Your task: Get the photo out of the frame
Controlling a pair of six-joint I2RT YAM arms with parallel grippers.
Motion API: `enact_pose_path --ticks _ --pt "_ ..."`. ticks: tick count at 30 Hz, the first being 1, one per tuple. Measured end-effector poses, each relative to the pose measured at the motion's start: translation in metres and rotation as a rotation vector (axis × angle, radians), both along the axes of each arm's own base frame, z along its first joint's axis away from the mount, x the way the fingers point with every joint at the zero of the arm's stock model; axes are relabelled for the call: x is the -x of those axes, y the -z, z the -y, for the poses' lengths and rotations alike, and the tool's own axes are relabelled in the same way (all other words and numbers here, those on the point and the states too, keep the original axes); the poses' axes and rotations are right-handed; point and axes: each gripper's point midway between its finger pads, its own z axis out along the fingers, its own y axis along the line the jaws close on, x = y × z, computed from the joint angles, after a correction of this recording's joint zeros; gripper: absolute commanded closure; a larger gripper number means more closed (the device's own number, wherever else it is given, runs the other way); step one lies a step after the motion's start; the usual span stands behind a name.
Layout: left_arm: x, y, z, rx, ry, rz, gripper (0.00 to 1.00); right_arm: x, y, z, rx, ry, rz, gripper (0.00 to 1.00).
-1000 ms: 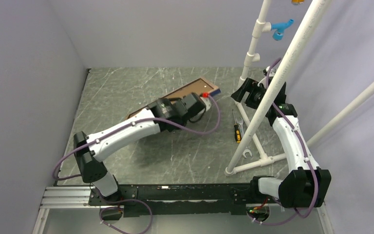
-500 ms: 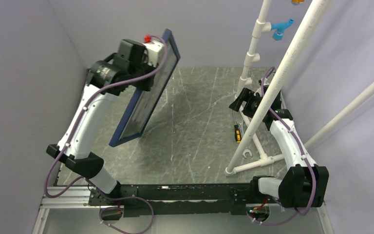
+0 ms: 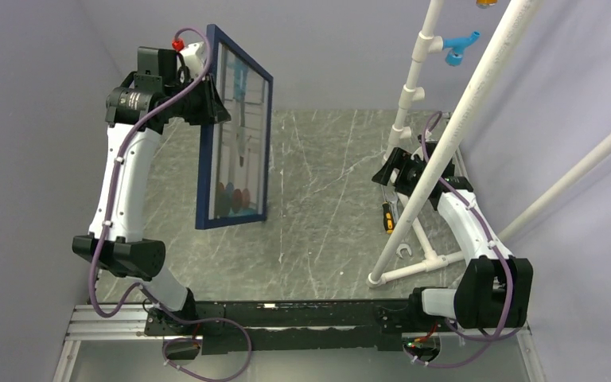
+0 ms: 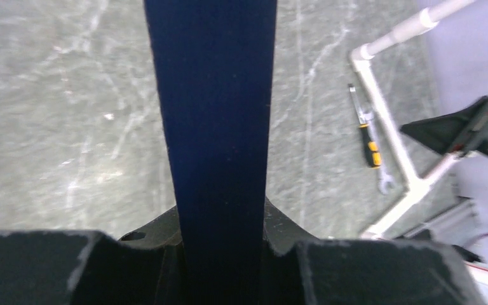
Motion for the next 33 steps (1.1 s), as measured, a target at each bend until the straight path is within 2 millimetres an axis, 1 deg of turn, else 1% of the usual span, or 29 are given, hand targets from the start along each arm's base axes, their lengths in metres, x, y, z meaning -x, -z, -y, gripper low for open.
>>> enact_pose_path --ticks 4,6,8,11,14,18,24,26,33 --pt "-0.008 0.007 0.006 0.145 0.009 -0.052 1.0 0.0 0.003 -0.001 0.001 -0.003 -0.01 0.16" --pt "-0.011 0.015 0.006 0.2 0.003 -0.078 1.0 0.0 0.003 -0.001 0.001 -0.004 -0.011 0.16" --pt "-0.012 0.024 0.005 0.249 -0.005 -0.101 1.0 0.0 0.003 -0.002 0.001 -0.006 -0.01 0.16" --pt "-0.012 0.046 0.004 0.342 -0.027 -0.128 1.0 0.0 0.004 -0.002 0.001 -0.007 -0.011 0.16" --pt "-0.01 0.063 0.01 0.43 -0.033 -0.159 1.0 0.001 0.005 -0.003 0.001 -0.009 -0.013 0.16" --pt "-0.011 0.091 0.024 0.549 -0.022 -0.194 1.0 0.003 0.009 -0.004 0.002 -0.013 -0.024 0.16" --pt "-0.013 0.138 0.042 0.697 -0.031 -0.279 1.0 0.006 0.014 -0.005 0.005 -0.017 -0.034 0.16" --pt "-0.016 0.152 0.051 0.733 -0.032 -0.306 1.0 0.007 0.015 -0.005 0.006 -0.018 -0.037 0.16" --pt "-0.03 0.186 0.093 0.819 0.032 -0.37 1.0 0.007 0.019 -0.004 0.014 -0.011 -0.039 0.16"
